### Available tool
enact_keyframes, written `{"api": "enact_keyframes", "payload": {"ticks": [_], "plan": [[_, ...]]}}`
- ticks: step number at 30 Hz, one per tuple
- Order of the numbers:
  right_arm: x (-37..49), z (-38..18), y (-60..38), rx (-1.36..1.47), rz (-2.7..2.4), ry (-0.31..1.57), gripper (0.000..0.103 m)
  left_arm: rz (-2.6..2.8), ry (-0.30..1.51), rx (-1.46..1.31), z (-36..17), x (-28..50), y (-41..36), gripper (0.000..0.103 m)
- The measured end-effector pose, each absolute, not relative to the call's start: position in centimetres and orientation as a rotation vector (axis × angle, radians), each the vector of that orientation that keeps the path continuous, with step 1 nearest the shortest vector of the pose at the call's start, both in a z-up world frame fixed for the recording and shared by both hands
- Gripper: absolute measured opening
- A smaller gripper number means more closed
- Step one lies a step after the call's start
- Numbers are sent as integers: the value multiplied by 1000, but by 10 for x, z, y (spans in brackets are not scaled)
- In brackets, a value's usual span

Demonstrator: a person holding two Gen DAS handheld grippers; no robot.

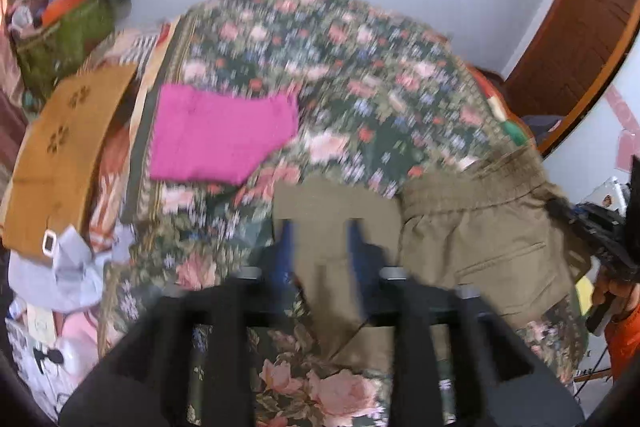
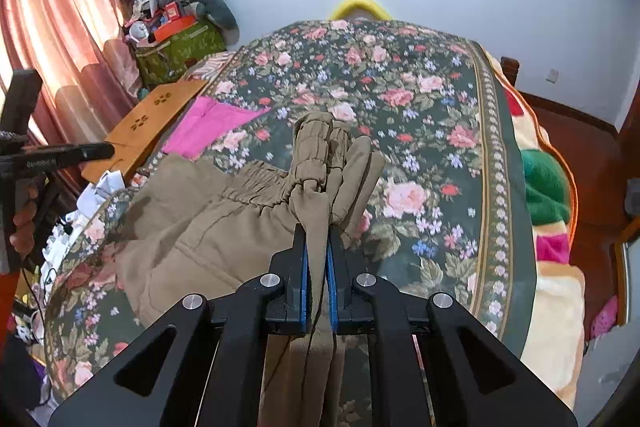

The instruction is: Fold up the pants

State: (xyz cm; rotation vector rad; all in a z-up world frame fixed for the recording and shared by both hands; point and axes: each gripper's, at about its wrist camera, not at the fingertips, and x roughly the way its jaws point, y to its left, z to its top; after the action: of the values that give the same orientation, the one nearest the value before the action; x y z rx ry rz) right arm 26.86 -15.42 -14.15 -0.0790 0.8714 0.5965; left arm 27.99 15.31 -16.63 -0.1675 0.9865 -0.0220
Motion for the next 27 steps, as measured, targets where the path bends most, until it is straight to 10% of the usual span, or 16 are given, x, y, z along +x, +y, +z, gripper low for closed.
{"api": "enact_keyframes", "payload": {"ticks": [2, 9, 14, 27], "plan": [[268, -147, -158, -78, 592, 886, 7, -20, 1015, -179, -186, 281, 153, 65], [268, -159, -163, -70, 587, 910, 7, -102, 1190, -288, -250, 303, 148, 64], [268, -161, -166, -58, 589, 912, 7, -165, 1196, -324, -261, 313, 138, 12], [277, -126, -135, -104, 635, 809, 6, -66, 982, -197, -176, 309, 140, 3]]}}
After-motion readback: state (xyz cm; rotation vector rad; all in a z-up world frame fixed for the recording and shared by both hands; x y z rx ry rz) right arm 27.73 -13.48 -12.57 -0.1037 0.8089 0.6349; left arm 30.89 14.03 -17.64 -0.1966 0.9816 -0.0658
